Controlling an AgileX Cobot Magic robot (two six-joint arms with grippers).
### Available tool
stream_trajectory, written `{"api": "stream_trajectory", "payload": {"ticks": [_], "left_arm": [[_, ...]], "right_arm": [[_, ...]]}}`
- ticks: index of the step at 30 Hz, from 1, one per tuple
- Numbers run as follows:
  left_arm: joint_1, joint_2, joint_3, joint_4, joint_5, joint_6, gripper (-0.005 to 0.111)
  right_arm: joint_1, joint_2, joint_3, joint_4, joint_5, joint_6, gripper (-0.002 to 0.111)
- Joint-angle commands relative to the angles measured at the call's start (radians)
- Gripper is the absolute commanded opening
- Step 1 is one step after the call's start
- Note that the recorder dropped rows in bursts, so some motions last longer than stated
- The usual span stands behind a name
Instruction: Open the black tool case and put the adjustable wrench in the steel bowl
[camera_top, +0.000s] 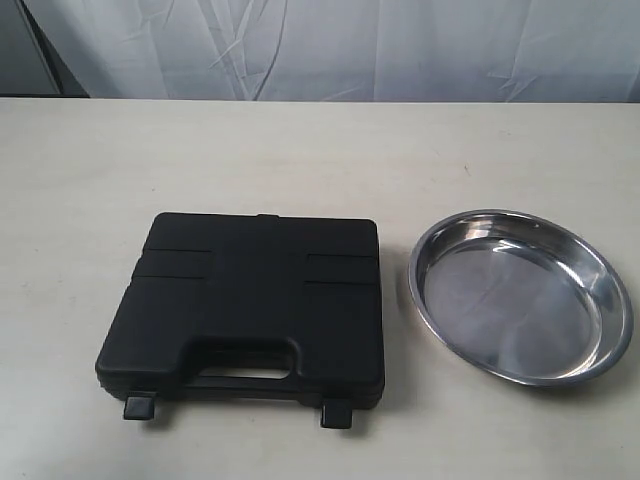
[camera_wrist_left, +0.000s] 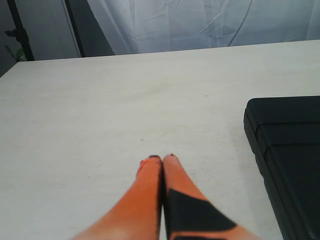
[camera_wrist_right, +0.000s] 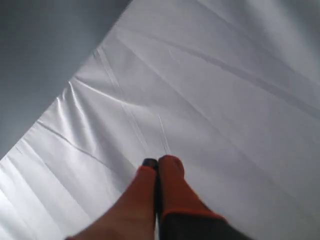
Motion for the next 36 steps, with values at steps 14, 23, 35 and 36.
{"api": "stream_trajectory", "payload": {"ticks": [14, 23, 35, 36], "left_arm": [[0.004, -0.003, -0.005, 0.007, -0.009, -0.001, 0.0], [0.004, -0.003, -0.005, 0.007, -0.009, -0.001, 0.0], [0.004, -0.003, -0.005, 0.007, -0.009, -0.001, 0.0], [0.004, -0.003, -0.005, 0.007, -0.009, -0.001, 0.0]], "right_arm": [[0.629, 1.446, -0.743, -0.574, 1.067, -0.488, -0.001], [0.944, 1.796, -1.007, -0.702, 1.21, -0.34, 0.011], [1.015, 1.938, -1.068, -0.736, 1.126, -0.336, 0.046], [1.015, 1.945, -1.068, -0.736, 1.126, -0.336, 0.045]]}}
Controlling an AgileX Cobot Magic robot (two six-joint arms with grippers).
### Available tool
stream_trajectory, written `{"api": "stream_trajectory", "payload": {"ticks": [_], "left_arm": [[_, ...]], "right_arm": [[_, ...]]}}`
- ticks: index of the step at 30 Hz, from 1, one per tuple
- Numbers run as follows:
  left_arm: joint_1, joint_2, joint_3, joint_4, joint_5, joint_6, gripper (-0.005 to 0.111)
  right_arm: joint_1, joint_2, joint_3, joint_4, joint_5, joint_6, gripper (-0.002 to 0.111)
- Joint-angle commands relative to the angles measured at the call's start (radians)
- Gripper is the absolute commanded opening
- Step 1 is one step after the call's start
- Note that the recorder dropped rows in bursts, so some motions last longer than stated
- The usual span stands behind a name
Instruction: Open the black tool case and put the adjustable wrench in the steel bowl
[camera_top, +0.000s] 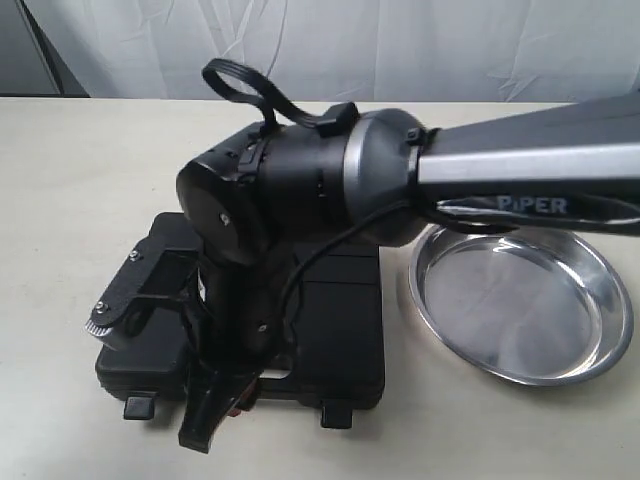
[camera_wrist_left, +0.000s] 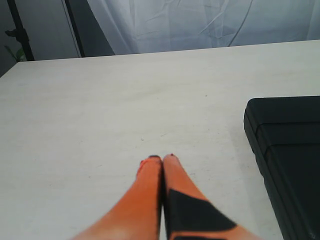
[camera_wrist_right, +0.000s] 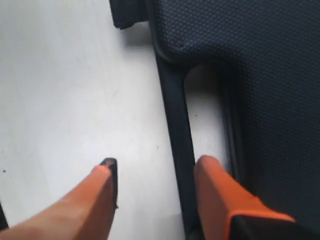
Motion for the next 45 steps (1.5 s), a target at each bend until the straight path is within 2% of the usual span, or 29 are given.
{"api": "stream_trajectory", "payload": {"ticks": [1, 11, 13, 14, 15, 20, 35, 45], "left_arm": [[0.004, -0.003, -0.005, 0.005, -0.009, -0.001, 0.0], [0.004, -0.003, -0.005, 0.005, -0.009, -0.001, 0.0], [0.004, -0.003, -0.005, 0.005, -0.009, -0.001, 0.0], [0.004, -0.003, -0.005, 0.005, -0.009, -0.001, 0.0], [0.004, -0.003, -0.005, 0.005, -0.009, -0.001, 0.0], [0.004, -0.003, -0.005, 0.005, -0.009, -0.001, 0.0], [0.004, -0.003, -0.005, 0.005, -0.009, -0.001, 0.0], [0.004, -0.003, -0.005, 0.005, -0.009, -0.001, 0.0]], "right_arm": [[0.001, 0.049, -0.006, -0.011, -0.012, 0.002, 0.045], [0.001, 0.116, -0.006, -0.076, -0.054, 0.064, 0.043], [0.001, 0.111, -0.006, -0.076, -0.048, 0.064, 0.024], [0.001, 0.105, -0.006, -0.071, -0.048, 0.064, 0.006], [0.001, 0.099, -0.006, -0.071, -0.048, 0.064, 0.0], [0.001, 0.075, -0.006, -0.071, -0.042, 0.066, 0.004], [0.001, 0.043, -0.006, -0.064, -0.025, 0.066, 0.004], [0.001, 0.124, -0.006, -0.019, -0.01, 0.066, 0.004]]}}
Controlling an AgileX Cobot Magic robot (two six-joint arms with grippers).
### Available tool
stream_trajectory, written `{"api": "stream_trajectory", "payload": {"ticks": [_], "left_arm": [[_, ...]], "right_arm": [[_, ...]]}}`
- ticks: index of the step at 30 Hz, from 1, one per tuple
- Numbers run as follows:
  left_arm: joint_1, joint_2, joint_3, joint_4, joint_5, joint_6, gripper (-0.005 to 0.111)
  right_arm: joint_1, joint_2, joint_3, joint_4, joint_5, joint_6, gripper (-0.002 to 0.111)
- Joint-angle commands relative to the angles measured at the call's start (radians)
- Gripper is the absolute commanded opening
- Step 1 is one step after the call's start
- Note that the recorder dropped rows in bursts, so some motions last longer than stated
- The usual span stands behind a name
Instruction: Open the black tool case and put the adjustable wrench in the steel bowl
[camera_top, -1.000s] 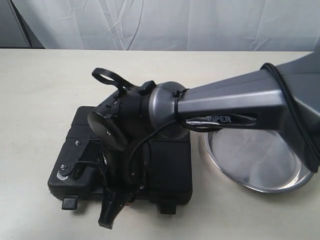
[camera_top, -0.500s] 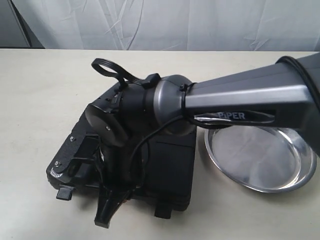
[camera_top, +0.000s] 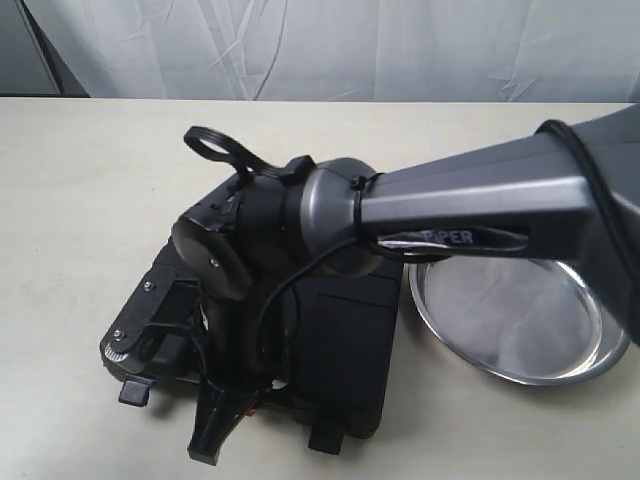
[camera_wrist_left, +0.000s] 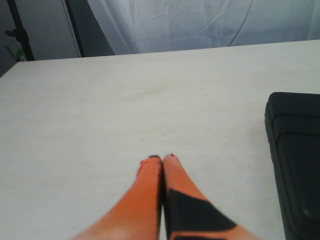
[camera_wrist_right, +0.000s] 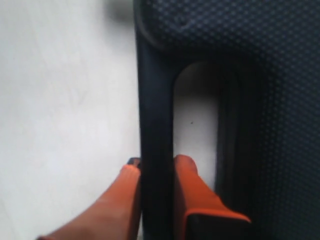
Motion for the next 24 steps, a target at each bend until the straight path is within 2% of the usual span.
{"api": "stream_trajectory", "payload": {"ticks": [1, 4, 6, 10, 12, 13, 16, 21, 24], "left_arm": [[0.004, -0.003, -0.005, 0.005, -0.009, -0.001, 0.0], [0.004, -0.003, -0.005, 0.005, -0.009, -0.001, 0.0], [0.004, -0.003, -0.005, 0.005, -0.009, -0.001, 0.0], [0.004, -0.003, -0.005, 0.005, -0.009, -0.001, 0.0], [0.004, -0.003, -0.005, 0.005, -0.009, -0.001, 0.0], [0.004, -0.003, -0.005, 0.005, -0.009, -0.001, 0.0], [0.004, -0.003, -0.005, 0.005, -0.009, -0.001, 0.0], [0.004, -0.003, -0.005, 0.005, -0.009, -0.001, 0.0], [0.004, -0.003, -0.005, 0.005, -0.009, -0.001, 0.0]], "right_arm": [[-0.003, 0.023, -0.006, 0.03, 0.036, 0.011, 0.004], [-0.003, 0.023, -0.006, 0.037, 0.04, 0.011, 0.004], [-0.003, 0.023, -0.006, 0.044, 0.045, 0.003, 0.008], [-0.003, 0.023, -0.006, 0.05, 0.052, -0.007, 0.032], [-0.003, 0.023, -0.006, 0.05, 0.052, -0.007, 0.04], [-0.003, 0.023, -0.006, 0.05, 0.052, -0.007, 0.041], [-0.003, 0.023, -0.006, 0.05, 0.052, -0.007, 0.034], [-0.003, 0.023, -0.006, 0.048, 0.06, -0.007, 0.008], [-0.003, 0.021, -0.006, 0.046, 0.066, -0.007, -0.001]]}}
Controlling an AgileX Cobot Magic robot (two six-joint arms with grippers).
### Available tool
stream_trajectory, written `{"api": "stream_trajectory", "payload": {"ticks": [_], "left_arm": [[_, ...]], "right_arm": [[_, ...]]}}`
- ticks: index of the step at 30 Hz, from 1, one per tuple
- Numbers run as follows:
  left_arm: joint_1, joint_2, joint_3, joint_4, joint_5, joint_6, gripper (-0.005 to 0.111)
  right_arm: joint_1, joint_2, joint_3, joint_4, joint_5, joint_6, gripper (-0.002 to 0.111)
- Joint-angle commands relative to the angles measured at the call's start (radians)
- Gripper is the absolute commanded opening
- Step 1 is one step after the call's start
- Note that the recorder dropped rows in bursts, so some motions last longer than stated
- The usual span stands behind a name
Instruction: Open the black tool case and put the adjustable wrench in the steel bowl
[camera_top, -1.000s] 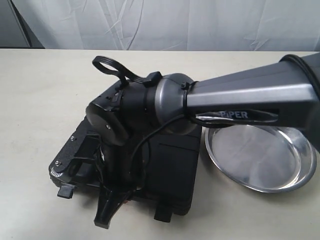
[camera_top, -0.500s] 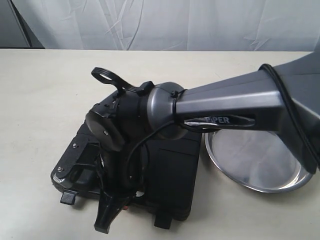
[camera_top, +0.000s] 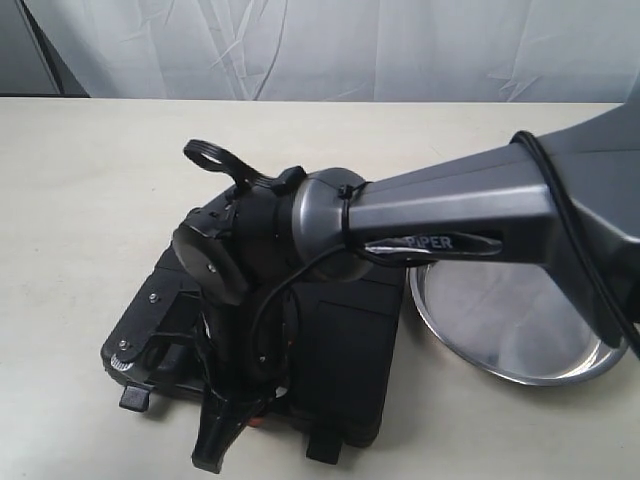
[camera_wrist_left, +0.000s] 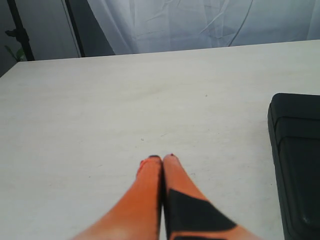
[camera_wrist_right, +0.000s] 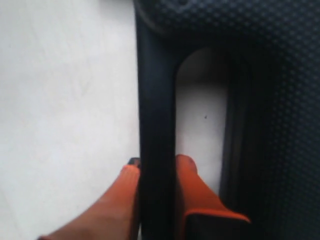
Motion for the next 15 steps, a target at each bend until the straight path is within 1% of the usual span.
{"api": "stream_trajectory", "payload": {"ticks": [1, 15], "left_arm": [[0.004, -0.003, -0.005, 0.005, -0.009, -0.001, 0.0], [0.004, -0.003, -0.005, 0.005, -0.009, -0.001, 0.0]], "right_arm": [[-0.001, -0.009, 0.001, 0.017, 0.029, 0.007, -0.001], [-0.001, -0.071, -0.026, -0.01, 0.013, 0.007, -0.001]]}}
